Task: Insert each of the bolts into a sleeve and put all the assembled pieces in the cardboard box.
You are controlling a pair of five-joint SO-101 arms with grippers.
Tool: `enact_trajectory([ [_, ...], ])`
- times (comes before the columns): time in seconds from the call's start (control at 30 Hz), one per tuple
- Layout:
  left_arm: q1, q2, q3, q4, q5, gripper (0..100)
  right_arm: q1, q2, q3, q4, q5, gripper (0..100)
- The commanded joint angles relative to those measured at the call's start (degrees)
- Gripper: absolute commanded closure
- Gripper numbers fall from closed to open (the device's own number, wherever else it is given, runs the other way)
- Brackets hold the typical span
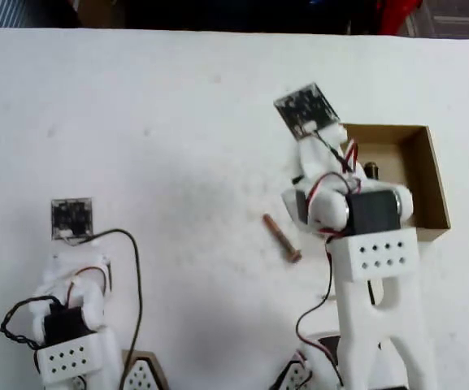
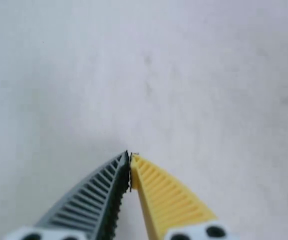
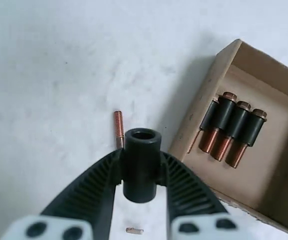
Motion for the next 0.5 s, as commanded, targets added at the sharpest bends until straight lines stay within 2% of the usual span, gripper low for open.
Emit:
enact_trajectory([
  [0.0, -0.4, -0.4, -0.26, -1.05, -13.01, 97, 0.57, -5.14, 7.3, -4.97, -0.44, 98.1],
  [0.07, -0.4, -0.4, -0.26, -0.62, -21.19, 97, 0.57, -7.52, 11.78, -7.43, -0.44, 98.1],
  [0.13, -0.22, -0.4, -0.26, -0.18, -26.11, 97, 0.57, -9.8, 16.0, -10.24, -0.44, 98.1],
  [0.47, -0.13, -0.4, -2.99, 0.88, -26.81, 97, 0.57, -20.35, 34.99, -23.52, -0.97, 98.1],
])
